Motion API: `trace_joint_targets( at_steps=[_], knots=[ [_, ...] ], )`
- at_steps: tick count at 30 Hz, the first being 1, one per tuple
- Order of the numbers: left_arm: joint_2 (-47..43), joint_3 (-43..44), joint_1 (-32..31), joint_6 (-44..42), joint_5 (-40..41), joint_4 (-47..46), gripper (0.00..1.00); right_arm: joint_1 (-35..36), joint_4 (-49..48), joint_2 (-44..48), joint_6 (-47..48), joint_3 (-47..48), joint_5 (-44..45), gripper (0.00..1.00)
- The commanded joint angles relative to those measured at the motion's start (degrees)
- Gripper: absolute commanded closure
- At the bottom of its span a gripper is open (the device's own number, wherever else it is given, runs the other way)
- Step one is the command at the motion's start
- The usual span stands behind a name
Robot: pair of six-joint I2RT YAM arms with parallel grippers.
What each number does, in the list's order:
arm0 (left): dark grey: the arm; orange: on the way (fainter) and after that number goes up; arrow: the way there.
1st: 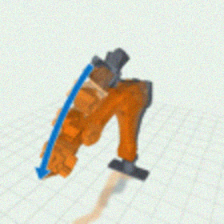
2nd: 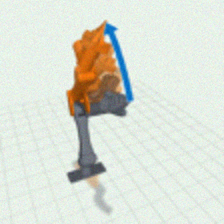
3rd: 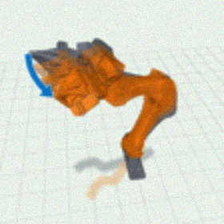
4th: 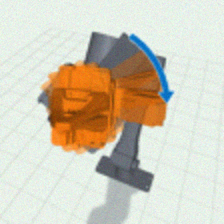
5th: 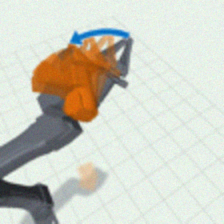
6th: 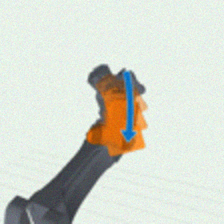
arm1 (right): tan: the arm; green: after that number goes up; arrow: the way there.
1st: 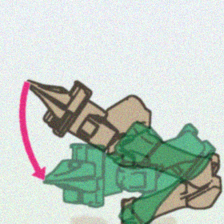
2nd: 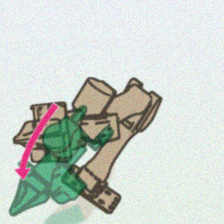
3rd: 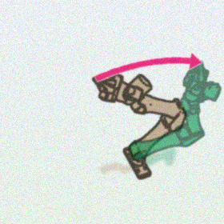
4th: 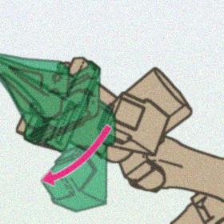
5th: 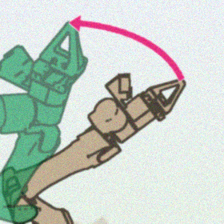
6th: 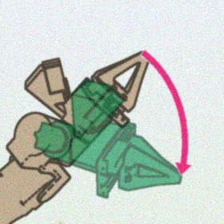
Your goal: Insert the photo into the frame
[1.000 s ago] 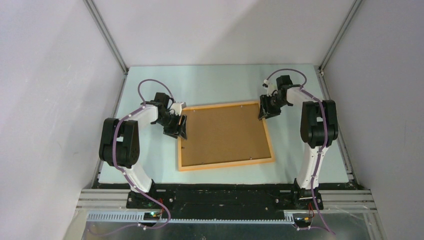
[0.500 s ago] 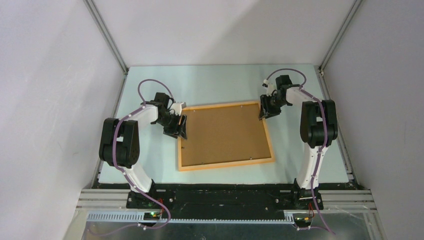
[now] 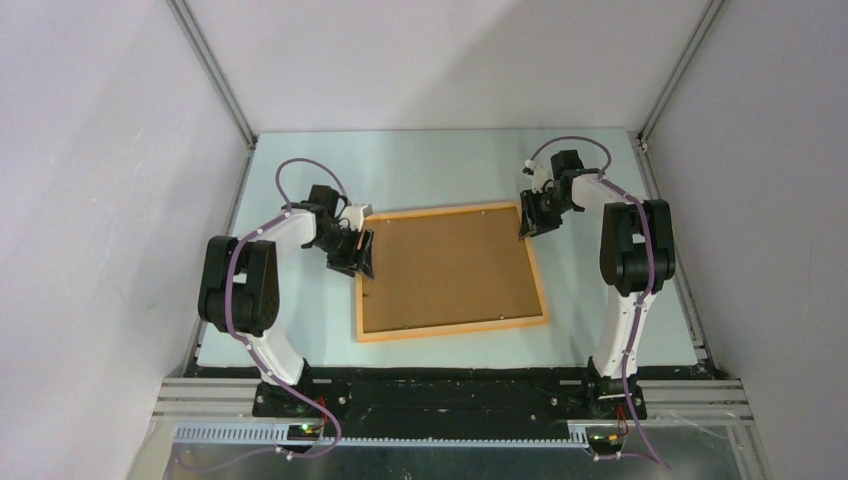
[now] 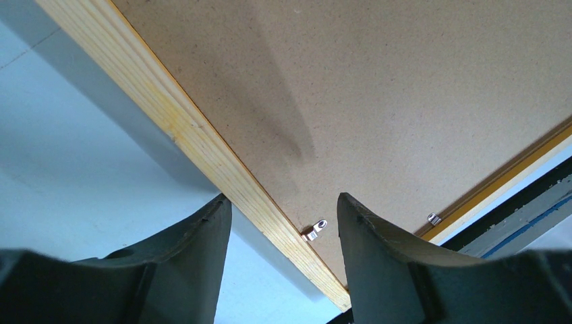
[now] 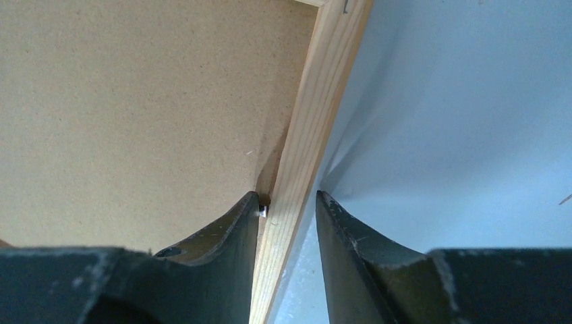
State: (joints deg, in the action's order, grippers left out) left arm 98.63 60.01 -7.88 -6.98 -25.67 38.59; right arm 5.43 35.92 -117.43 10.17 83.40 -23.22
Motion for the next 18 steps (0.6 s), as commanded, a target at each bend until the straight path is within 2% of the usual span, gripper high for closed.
trace_joint_targets(
  at_steps=[1, 18],
  knots=[
    [-0.4, 1.8, -0.5, -0.2, -0.5, 0.2, 0.38, -0.6, 0.1, 0.3, 3.3, -0.6, 1.4, 0.59],
    [-0.4, 1.8, -0.5, -0.1, -0.2, 0.1, 0.38, -0.9, 1.3, -0.2, 8.3, -0.7, -1.5, 0.61]
  ],
)
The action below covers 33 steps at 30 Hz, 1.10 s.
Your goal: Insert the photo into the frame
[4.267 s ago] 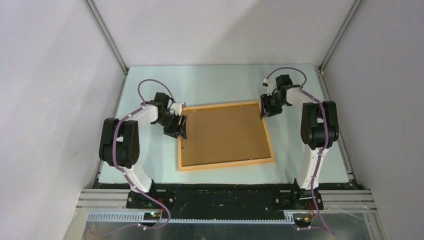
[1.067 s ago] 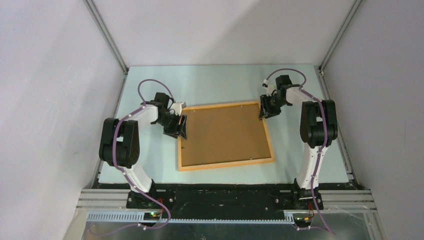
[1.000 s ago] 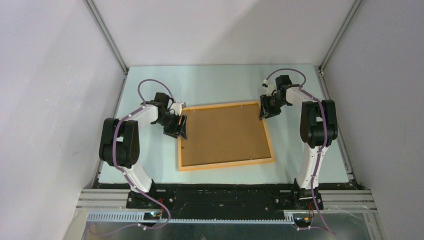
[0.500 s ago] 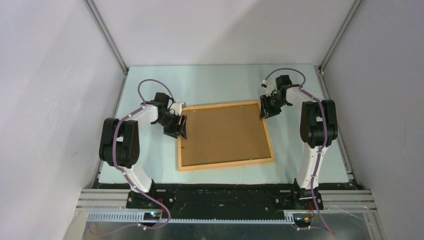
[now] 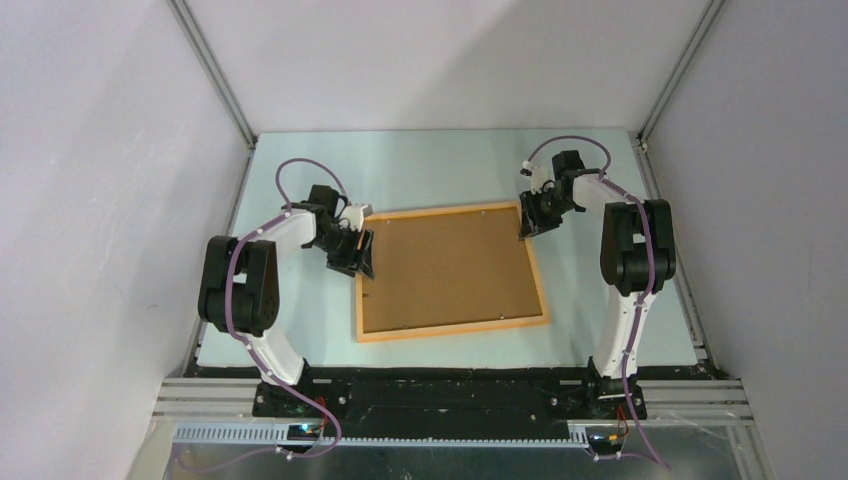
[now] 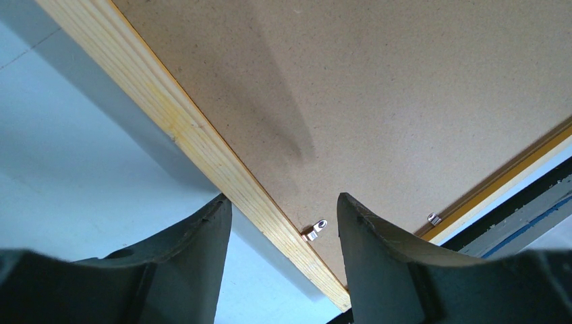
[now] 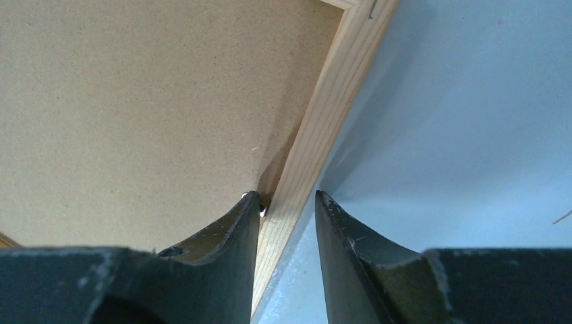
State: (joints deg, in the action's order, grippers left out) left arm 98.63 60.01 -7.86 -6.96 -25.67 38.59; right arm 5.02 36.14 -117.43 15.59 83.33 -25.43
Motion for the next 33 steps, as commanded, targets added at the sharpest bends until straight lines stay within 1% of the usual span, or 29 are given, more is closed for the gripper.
trace_joint_targets(
  at_steps=[1, 12, 24, 29, 33],
  knots=[
    [-0.4, 1.8, -0.5, -0.1, -0.2, 0.2, 0.38, -0.6, 1.1, -0.2, 2.9, -0.6, 0.5, 0.61],
    [-0.4, 1.8, -0.5, 0.0, -0.3, 0.1, 0.38, -1.6, 0.9, 0.4, 1.3, -0.1, 0.0, 0.57],
    [-0.7, 1.7, -0.5, 0.0, 0.5, 0.1, 0.38, -3.3, 1.1, 2.4, -0.2, 0.0, -1.5, 0.46],
    [-1.2, 1.9, -0.4, -0.1, 0.8, 0.1, 0.38, -3.8, 0.8, 3.9, -0.5, -0.4, -2.7, 0.43],
    [-2.2, 2.0, -0.4, -0.2, 2.6, 0.1, 0.37, -4.0, -0.1, 5.7, -1.0, -1.5, -1.9, 0.41]
  ],
)
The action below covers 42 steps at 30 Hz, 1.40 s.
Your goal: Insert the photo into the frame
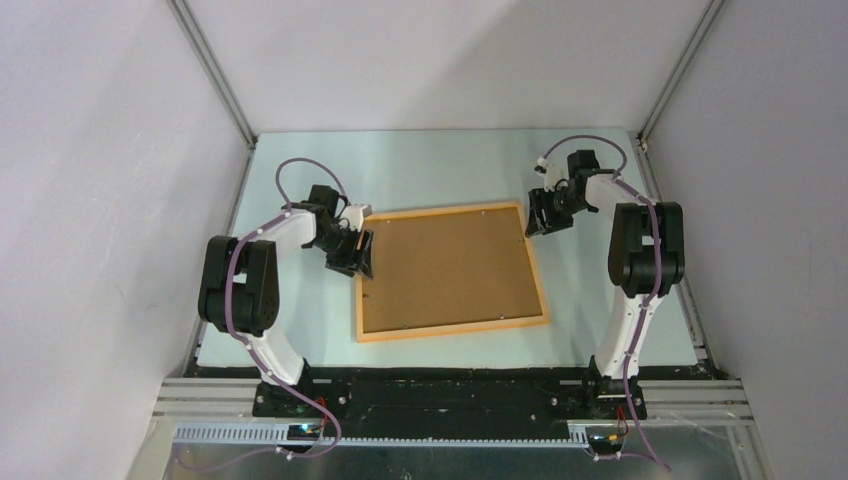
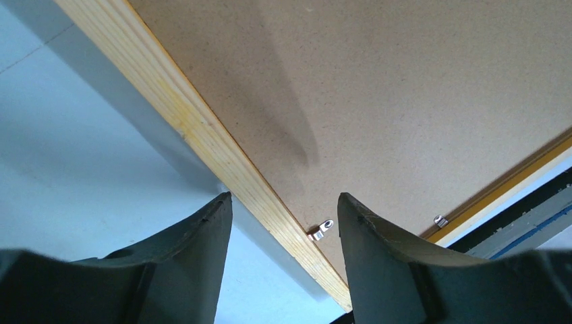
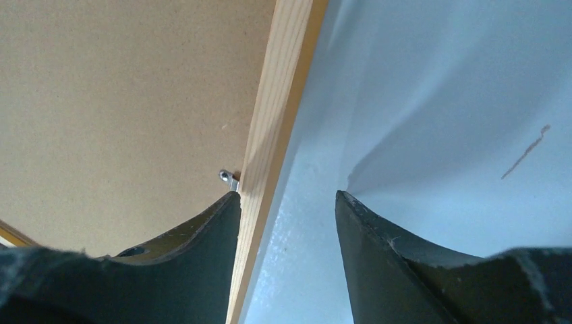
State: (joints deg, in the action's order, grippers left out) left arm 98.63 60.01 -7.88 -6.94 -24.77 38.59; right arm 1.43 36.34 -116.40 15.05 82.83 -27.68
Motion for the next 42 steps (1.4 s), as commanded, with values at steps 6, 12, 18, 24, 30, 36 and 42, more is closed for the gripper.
trace_joint_targets(
  at_steps=[6, 12, 18, 24, 30, 36, 42],
  knots=[
    [-4.1, 2.0, 0.2, -0.1, 5.1, -0.3, 0.36, -0.4, -1.2, 7.2, -0.3, -2.4, 0.8, 0.40],
    [-7.5, 1.8, 0.9, -0.1, 9.6, -1.2, 0.33, 0.0, -1.8, 12.2, 1.0, -5.6, 1.0, 0.39],
    [-13.7, 2.1, 1.2, -0.8, 19.5, -2.2, 0.21, 2.0, -2.6, 18.7, 4.1, -10.9, 4.5, 0.37],
    [-21.5, 2.5, 1.2, -1.7, 24.5, -2.8, 0.08, 6.8, -2.2, 27.0, 8.1, -15.5, 10.6, 0.33],
    [-33.5, -1.0, 1.1, -5.3, 26.3, -2.8, 0.00, 15.1, -0.4, 35.8, 10.0, -20.3, 13.5, 0.19],
    [-42.9, -6.5, 1.1, -13.3, 27.7, -2.0, 0.00, 23.3, 5.6, 43.8, 12.6, -23.9, 11.5, 0.01],
    [-48.1, -8.4, 0.7, -15.1, 18.1, 1.3, 0.00, 34.3, 6.4, 48.3, 13.4, -29.7, 14.7, 0.03]
  ],
)
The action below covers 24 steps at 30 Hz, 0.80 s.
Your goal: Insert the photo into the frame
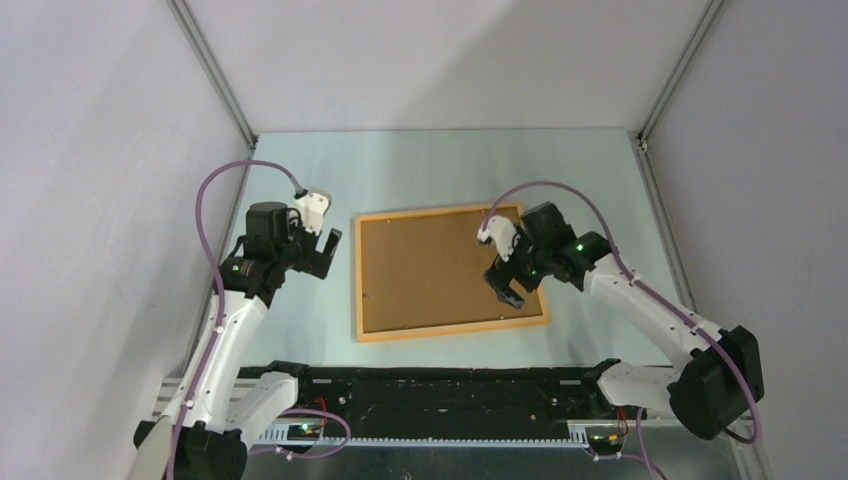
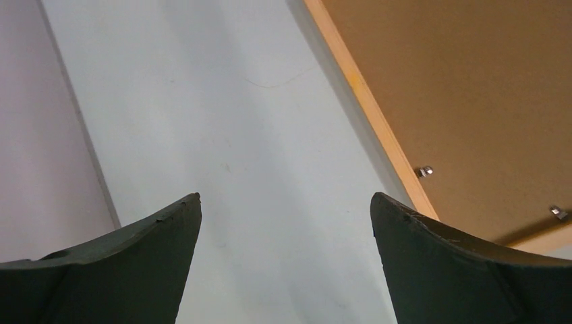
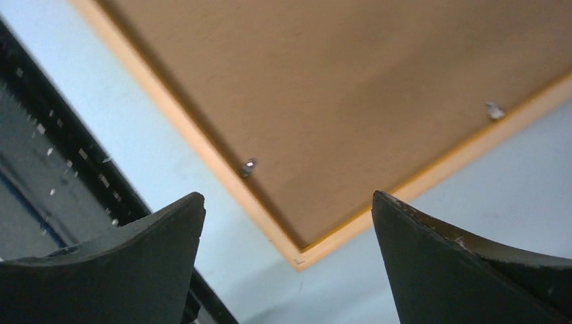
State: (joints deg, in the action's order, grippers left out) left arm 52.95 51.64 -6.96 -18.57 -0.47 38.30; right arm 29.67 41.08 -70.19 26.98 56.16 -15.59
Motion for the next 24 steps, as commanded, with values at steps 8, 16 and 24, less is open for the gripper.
trace_joint_targets(
  at_steps=[8, 16, 24],
  knots=[
    [3.2, -0.5, -4.9, -2.3, -10.6, 2.6, 0.00, 20.4, -1.7, -4.7, 2.8, -8.0, 14.5, 0.09],
    [5.7, -1.0, -8.4, -0.6, -10.1, 2.5, 0.00, 23.0, -4.3, -9.1, 3.9, -9.0, 15.0, 0.18],
    [5.5, 0.2, -8.5, 0.1, -8.7, 2.6, 0.00, 24.5, -6.4, -12.3, 4.4, -9.0, 17.8, 0.26]
  ],
)
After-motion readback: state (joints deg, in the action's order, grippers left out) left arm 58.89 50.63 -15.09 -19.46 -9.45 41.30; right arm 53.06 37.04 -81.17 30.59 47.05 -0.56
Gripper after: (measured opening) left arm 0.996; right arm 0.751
